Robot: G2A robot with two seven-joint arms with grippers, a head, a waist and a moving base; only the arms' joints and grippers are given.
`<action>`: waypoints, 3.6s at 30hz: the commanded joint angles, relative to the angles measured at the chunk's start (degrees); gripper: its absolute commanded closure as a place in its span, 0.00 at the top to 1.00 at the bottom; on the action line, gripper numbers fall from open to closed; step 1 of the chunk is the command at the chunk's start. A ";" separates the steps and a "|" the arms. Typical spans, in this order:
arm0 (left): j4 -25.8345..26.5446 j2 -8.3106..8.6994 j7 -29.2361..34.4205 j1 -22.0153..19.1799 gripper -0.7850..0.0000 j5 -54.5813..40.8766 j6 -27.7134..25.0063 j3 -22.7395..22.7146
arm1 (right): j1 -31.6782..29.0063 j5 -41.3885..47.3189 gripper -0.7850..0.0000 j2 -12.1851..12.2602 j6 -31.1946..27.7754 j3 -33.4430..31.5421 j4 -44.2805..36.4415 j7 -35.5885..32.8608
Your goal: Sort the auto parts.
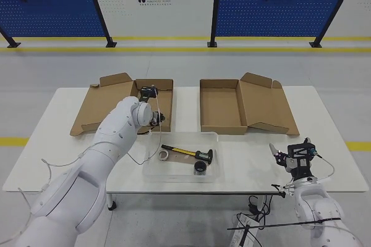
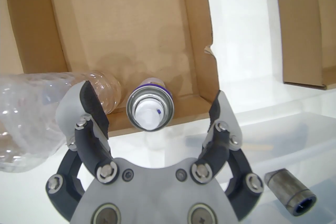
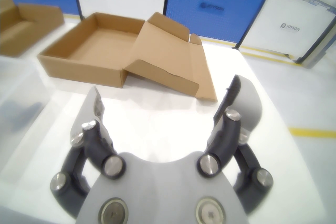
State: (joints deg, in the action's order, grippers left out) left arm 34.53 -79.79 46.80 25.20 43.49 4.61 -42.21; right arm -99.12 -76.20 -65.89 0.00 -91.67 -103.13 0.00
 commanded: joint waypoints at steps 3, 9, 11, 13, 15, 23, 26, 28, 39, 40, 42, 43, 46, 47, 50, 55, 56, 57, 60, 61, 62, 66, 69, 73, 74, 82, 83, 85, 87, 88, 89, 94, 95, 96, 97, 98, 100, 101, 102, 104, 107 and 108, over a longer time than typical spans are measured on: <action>2.98 0.64 0.72 0.32 1.00 0.85 0.22 -1.16 | 0.00 0.00 1.00 0.00 0.00 0.00 0.00 0.00; 9.60 2.22 2.47 1.24 1.00 2.95 0.63 -3.79 | 0.00 0.00 1.00 0.00 0.00 0.00 0.00 0.00; 12.75 2.91 3.33 1.77 1.00 3.88 0.48 -4.92 | 0.00 0.00 1.00 0.00 0.00 0.00 0.00 0.00; 16.36 3.70 3.94 2.63 1.00 4.54 0.07 -6.45 | 0.00 0.00 1.00 0.00 0.00 0.00 0.00 0.00; 20.53 4.62 4.60 3.80 1.00 6.06 -0.33 -8.02 | 0.00 0.00 1.00 0.00 0.00 0.00 0.00 0.00; 40.13 8.45 7.80 12.05 1.00 9.43 -5.43 -16.58 | 0.00 0.00 1.00 0.00 0.00 0.00 0.00 0.00; 47.78 9.54 7.77 15.86 1.00 10.81 -7.10 -19.40 | 0.00 0.00 1.00 0.00 0.00 0.00 0.00 0.00; 52.38 10.13 8.57 18.56 1.00 11.40 -8.20 -20.84 | 0.00 0.00 1.00 0.00 0.00 0.00 0.00 0.00; 68.57 11.96 16.36 29.02 1.00 6.82 -15.65 -24.35 | 0.00 0.00 1.00 0.00 0.00 0.00 0.00 0.00; 69.10 12.09 17.06 29.50 1.00 6.25 -15.83 -24.80 | 0.00 0.00 1.00 0.00 0.00 0.00 0.00 0.00; 70.26 12.33 18.61 30.44 1.00 4.81 -16.55 -25.37 | 0.00 0.00 1.00 0.00 0.00 0.00 0.00 0.00; 70.81 12.43 19.36 30.90 1.00 4.08 -16.75 -25.63 | 0.00 0.00 1.00 0.00 0.00 0.00 0.00 0.00; 72.07 12.72 21.41 32.00 1.00 2.50 -16.85 -26.11 | 0.00 0.00 1.00 0.00 0.00 0.00 0.00 0.00; 72.31 12.79 21.80 32.28 1.00 2.05 -16.75 -26.25 | 0.00 0.00 1.00 0.00 0.00 0.00 0.00 0.00; 72.85 12.98 23.03 32.79 1.00 0.89 -16.84 -26.27 | 0.00 0.00 1.00 0.00 0.00 0.00 0.00 0.00; 73.27 13.10 25.31 33.01 1.00 -3.64 -16.56 -25.60 | 0.00 0.00 1.00 0.00 0.00 0.00 0.00 0.00; 73.16 13.11 26.09 33.08 1.00 -4.96 -16.52 -25.31 | 0.00 0.00 1.00 0.00 0.00 0.00 0.00 0.00; 73.09 13.14 26.88 32.97 1.00 -5.81 -16.67 -25.07 | 0.00 0.00 1.00 0.00 0.00 0.00 0.00 0.00; 72.65 13.23 28.55 32.46 1.00 -8.41 -17.35 -24.42 | 0.00 0.00 1.00 0.00 0.00 0.00 0.00 0.00; 72.38 13.26 29.47 32.24 1.00 -9.44 -17.84 -24.03 | 0.00 0.00 1.00 0.00 0.00 0.00 0.00 0.00; 72.01 13.30 30.41 31.86 1.00 -10.17 -18.35 -23.73 | 0.00 0.00 1.00 0.00 0.00 0.00 0.00 0.00; 71.45 13.34 31.69 31.45 1.00 -11.14 -18.58 -23.35 | 0.00 0.00 1.00 0.00 0.00 0.00 0.00 0.00; 71.45 13.34 31.69 31.45 1.00 -11.14 -18.58 -23.35 | 0.00 0.00 1.00 0.00 0.00 0.00 0.00 0.00; 71.45 13.34 31.69 31.45 1.00 -11.14 -18.58 -23.35 | 0.00 0.00 1.00 0.00 0.00 0.00 0.00 0.00; 71.45 13.34 31.69 31.45 1.00 -11.14 -18.58 -23.35 | 0.00 0.00 1.00 0.00 0.00 0.00 0.00 0.00; 71.43 13.30 29.36 31.92 1.00 -10.78 -18.78 -22.65 | 0.00 0.00 1.00 0.00 0.00 0.00 0.00 0.00; 71.26 13.27 29.03 31.63 1.00 -10.50 -19.27 -21.97 | 0.00 0.00 1.00 0.00 0.00 0.00 0.00 0.00; 70.04 13.13 28.65 30.39 1.00 -9.26 -19.29 -20.45 | 0.00 0.00 1.00 0.00 0.00 0.00 0.00 0.00; 68.15 12.81 28.30 28.93 1.00 -9.11 -18.39 -18.56 | 0.00 0.00 1.00 0.00 0.00 0.00 0.00 0.00; 67.03 12.60 28.22 27.99 1.00 -9.18 -17.82 -17.52 | 0.00 0.00 1.00 0.00 0.00 0.00 0.00 0.00; 65.83 12.35 28.14 27.08 1.00 -9.32 -17.22 -16.35 | 0.00 0.00 1.00 0.00 0.00 0.00 0.00 0.00; 58.81 10.64 26.98 22.08 1.00 -9.90 -12.52 -10.02 | 0.00 0.00 1.00 0.00 0.00 0.00 0.00 0.00; 57.64 10.25 26.29 21.23 1.00 -9.79 -11.33 -8.85 | 0.00 0.00 1.00 0.00 0.00 0.00 0.00 0.00; 56.42 9.86 26.09 20.56 1.00 -9.87 -10.57 -7.51 | 0.00 0.00 1.00 0.00 0.00 0.00 0.00 0.00; 55.32 9.50 25.89 19.75 1.00 -9.81 -10.20 -6.30 | 0.00 0.00 1.00 0.00 0.00 0.00 0.00 0.00; 53.93 9.14 25.89 18.99 1.00 -9.57 -9.85 -5.11 | 0.00 0.00 1.00 0.00 0.00 0.00 0.00 0.00; 51.43 8.45 25.20 17.54 1.00 -9.07 -9.66 -3.07 | 0.00 0.00 1.00 0.00 0.00 0.00 0.00 0.00; 49.93 8.15 25.23 16.87 1.00 -8.59 -9.56 -2.08 | 0.00 0.00 1.00 0.00 0.00 0.00 0.00 0.00; 48.66 7.82 25.19 16.26 1.00 -8.41 -9.58 -1.16 | 0.00 0.00 1.00 0.00 0.00 0.00 0.00 0.00; 46.12 7.17 25.45 15.16 1.00 -8.07 -9.65 0.70 | 0.00 0.00 1.00 0.00 0.00 0.00 0.00 0.00; 43.29 6.24 25.52 13.98 1.00 -7.65 -9.88 3.16 | 0.00 0.00 1.00 0.00 0.00 0.00 0.00 0.00; 42.43 5.96 25.72 13.67 1.00 -7.64 -9.99 3.83 | 0.00 0.00 1.00 0.00 0.00 0.00 0.00 0.00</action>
State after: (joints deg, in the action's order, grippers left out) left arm 77.96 -73.54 72.32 39.19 35.89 -5.30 -39.16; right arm -99.12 -76.20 -65.89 0.00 -91.67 -103.13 0.00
